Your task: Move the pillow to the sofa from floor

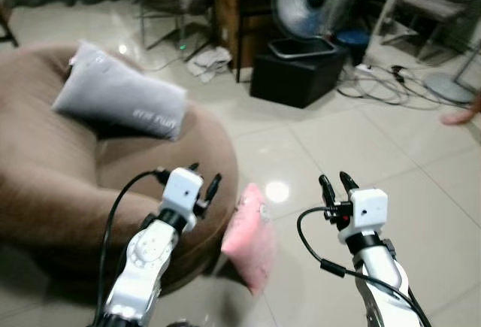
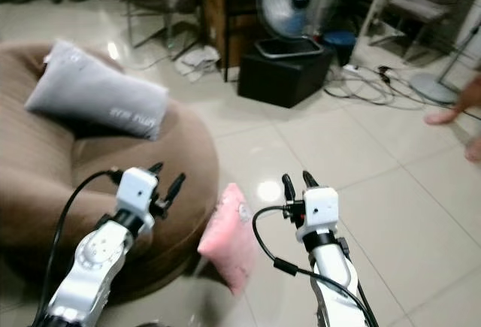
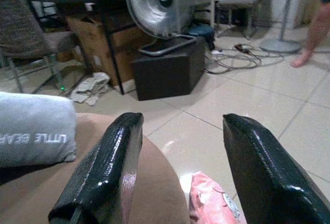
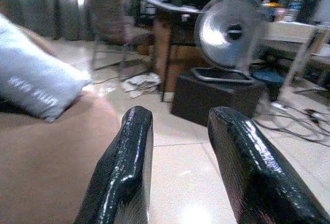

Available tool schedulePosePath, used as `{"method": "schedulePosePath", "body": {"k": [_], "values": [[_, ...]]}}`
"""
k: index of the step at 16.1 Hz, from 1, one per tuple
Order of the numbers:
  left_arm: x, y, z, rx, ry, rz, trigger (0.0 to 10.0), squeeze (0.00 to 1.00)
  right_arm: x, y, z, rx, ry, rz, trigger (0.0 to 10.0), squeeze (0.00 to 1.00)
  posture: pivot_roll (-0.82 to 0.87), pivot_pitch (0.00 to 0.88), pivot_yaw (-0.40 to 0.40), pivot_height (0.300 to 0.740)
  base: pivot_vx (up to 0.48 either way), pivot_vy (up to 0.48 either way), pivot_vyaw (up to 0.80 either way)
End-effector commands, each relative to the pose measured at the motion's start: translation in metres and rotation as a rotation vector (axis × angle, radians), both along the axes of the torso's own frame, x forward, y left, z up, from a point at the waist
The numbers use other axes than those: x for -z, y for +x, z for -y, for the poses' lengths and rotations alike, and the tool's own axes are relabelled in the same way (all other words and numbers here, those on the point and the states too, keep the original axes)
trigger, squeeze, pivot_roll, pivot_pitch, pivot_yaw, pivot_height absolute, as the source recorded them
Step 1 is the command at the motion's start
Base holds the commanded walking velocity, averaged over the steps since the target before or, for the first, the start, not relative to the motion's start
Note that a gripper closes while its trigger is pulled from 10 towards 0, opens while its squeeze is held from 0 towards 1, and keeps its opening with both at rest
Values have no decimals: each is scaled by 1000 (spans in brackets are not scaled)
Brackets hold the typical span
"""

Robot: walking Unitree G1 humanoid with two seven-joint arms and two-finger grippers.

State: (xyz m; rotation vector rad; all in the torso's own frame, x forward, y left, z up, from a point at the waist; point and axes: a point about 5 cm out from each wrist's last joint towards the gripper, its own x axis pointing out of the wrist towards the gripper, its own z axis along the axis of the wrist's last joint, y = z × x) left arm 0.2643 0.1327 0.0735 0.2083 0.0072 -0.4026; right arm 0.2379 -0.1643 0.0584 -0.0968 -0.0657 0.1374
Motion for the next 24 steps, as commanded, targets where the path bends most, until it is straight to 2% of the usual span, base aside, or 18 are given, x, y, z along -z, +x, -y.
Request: {"method": "schedulePosePath", "body": {"k": [1, 3, 5, 13, 14, 17, 24], "values": [[3, -1, 0, 6, -1, -12, 10000, 0, 0, 0, 0, 1, -5, 12, 10000, 0, -5, 5, -36, 740, 266, 0, 800], [4, -1, 0, 6, -4, -14, 10000, 0, 0, -1, 0, -1, -12, 15, 10000, 0, -5, 5, -36, 740, 268, 0, 0], [3, 0, 1, 12, -9, -14, 10000, 0, 0, -2, 2, 17, 24, 16, 10000, 0, -7, 7, -36, 740, 264, 0, 0], [7, -2, 4, 21, -21, -25, 10000, 0, 3, -7, 4, 10, 10, 6, 10000, 0, -18, 0, -44, 740, 267, 0, 0], [7, -3, 4, 17, -37, -31, 10000, 0, 4, -7, 4, 9, 9, 5, 10000, 0, -16, 0, -46, 740, 0, 0, 0], [8, -4, 1, 13, -11, -33, 10000, 0, 4, -6, 5, 6, 10, 3, 10000, 0, 2, 0, -62, 740, 0, 0, 0], [10, -7, -8, 10, 6, -43, 10000, 0, 5, 0, -4, -20, 17, 5, 10000, 0, 20, 0, -63, 740, 0, 0, 0]]}}
